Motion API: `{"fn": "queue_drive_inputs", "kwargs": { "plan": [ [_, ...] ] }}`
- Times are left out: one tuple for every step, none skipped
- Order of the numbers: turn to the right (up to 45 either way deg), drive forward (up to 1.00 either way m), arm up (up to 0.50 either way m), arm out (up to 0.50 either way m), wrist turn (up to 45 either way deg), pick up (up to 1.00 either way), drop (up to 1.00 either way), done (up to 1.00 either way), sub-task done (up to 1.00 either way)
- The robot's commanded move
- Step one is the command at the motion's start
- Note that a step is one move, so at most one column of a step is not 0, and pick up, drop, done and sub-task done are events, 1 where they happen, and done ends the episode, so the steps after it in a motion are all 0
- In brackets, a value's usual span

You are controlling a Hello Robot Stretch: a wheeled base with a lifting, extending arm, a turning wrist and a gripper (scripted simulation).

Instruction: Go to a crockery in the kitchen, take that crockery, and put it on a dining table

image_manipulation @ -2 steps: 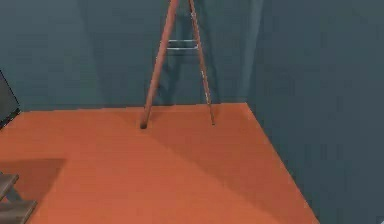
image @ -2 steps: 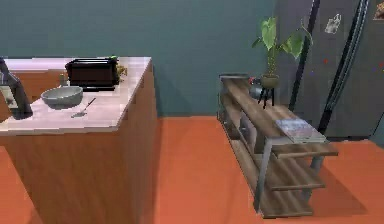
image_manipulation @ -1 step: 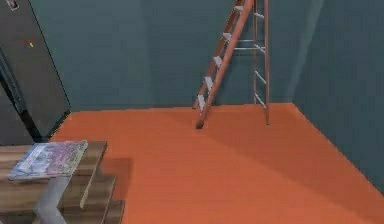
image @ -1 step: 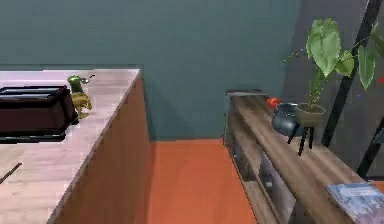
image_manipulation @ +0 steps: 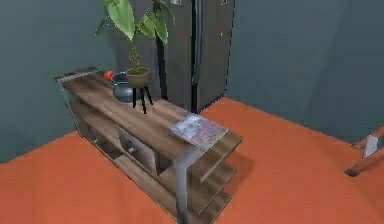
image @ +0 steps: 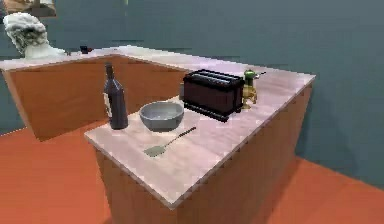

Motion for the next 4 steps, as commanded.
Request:
{"fn": "queue_drive_inputs", "kwargs": {
  "plan": [
    [-45.0,0.0,0.0,0.0,0.0,0.0,0.0,0.0,0.0],
    [-45.0,0.0,0.0,0.0,0.0,0.0,0.0,0.0,0.0],
    [39.0,0.0,0.0,0.0,0.0,0.0,0.0,0.0,0.0],
    [0.0,0.65,0.0,0.0,0.0,0.0,0.0,0.0,0.0]
  ]
}}
